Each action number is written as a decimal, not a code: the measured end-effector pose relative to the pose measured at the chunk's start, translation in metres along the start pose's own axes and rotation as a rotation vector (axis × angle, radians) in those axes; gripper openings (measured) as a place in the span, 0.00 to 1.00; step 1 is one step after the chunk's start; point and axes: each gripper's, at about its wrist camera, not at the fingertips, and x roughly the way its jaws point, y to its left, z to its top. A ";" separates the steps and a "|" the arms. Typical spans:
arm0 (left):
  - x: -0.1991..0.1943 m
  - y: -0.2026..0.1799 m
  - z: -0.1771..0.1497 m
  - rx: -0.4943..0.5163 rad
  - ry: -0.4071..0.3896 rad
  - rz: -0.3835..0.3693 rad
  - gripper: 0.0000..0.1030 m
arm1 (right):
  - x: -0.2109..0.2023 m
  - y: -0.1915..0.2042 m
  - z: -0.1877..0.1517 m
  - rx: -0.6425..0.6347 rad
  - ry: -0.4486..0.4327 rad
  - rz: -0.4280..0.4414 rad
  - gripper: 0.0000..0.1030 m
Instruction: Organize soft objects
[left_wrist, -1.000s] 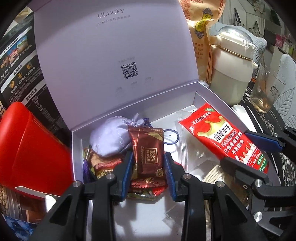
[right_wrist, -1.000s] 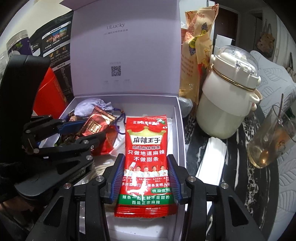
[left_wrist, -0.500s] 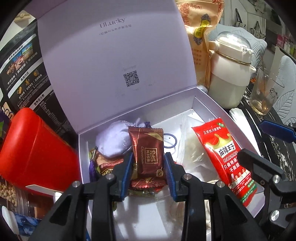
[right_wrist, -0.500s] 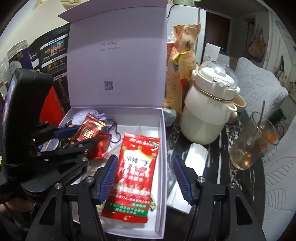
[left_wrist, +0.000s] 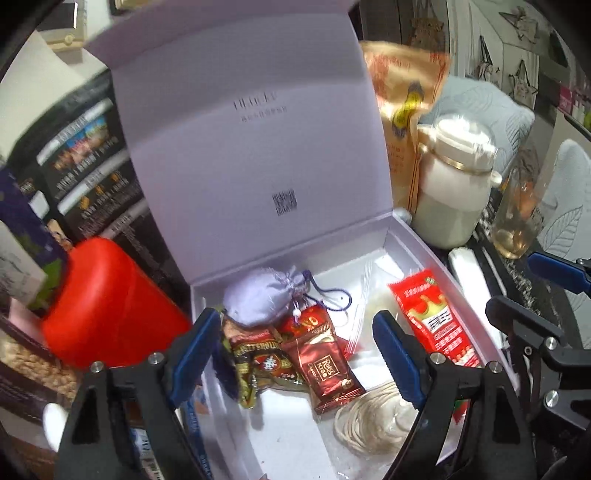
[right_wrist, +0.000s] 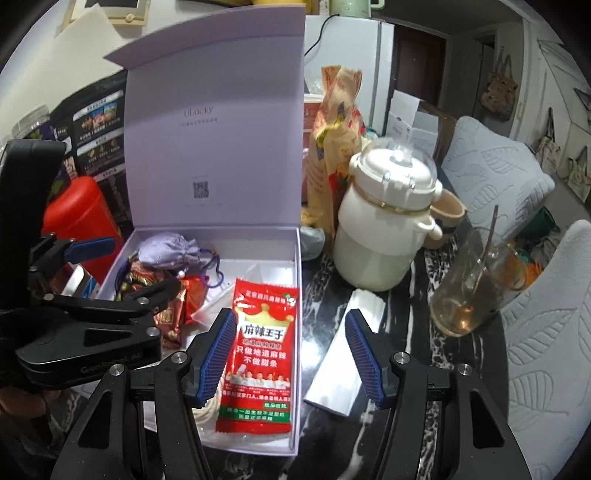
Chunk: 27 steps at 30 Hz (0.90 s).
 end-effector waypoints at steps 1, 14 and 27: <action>-0.008 0.002 0.002 -0.003 -0.015 0.003 0.82 | -0.004 0.000 0.002 0.000 -0.008 -0.002 0.60; -0.098 0.015 0.015 -0.027 -0.175 0.014 0.82 | -0.083 0.008 0.025 -0.011 -0.172 -0.029 0.60; -0.185 0.022 -0.008 -0.053 -0.341 -0.014 0.90 | -0.176 0.024 0.013 -0.006 -0.365 -0.046 0.75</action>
